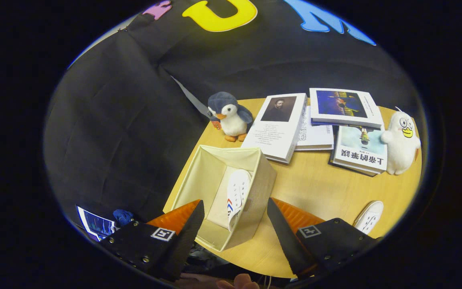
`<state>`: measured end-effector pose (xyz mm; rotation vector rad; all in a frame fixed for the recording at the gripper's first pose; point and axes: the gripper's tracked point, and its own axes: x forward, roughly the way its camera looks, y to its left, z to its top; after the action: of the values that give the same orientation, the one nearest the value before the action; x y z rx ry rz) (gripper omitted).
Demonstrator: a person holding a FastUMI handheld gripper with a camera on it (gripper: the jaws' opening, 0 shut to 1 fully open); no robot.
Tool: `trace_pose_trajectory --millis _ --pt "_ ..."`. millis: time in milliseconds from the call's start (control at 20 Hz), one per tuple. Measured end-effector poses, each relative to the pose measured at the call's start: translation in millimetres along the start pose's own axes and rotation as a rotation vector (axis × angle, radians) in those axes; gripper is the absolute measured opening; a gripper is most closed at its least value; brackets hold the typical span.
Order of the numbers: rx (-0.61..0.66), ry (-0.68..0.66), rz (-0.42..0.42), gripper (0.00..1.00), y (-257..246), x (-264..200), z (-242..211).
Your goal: Open the storage box then place both shoes into the box .Put the left shoe in first, then the right shoe, with the right side of both shoes facing outward in a uniform manner.
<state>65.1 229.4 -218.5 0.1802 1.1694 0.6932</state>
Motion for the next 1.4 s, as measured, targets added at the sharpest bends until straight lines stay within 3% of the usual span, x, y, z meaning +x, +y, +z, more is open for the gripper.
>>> trace_pose_trajectory --millis 400,950,1400 --pt "0.090 -0.049 -0.164 0.96 -88 -53 -35" --pt "0.286 -0.075 -0.308 0.96 -186 -109 -97" --pt "0.401 -0.007 -0.420 0.95 -255 -116 -164"
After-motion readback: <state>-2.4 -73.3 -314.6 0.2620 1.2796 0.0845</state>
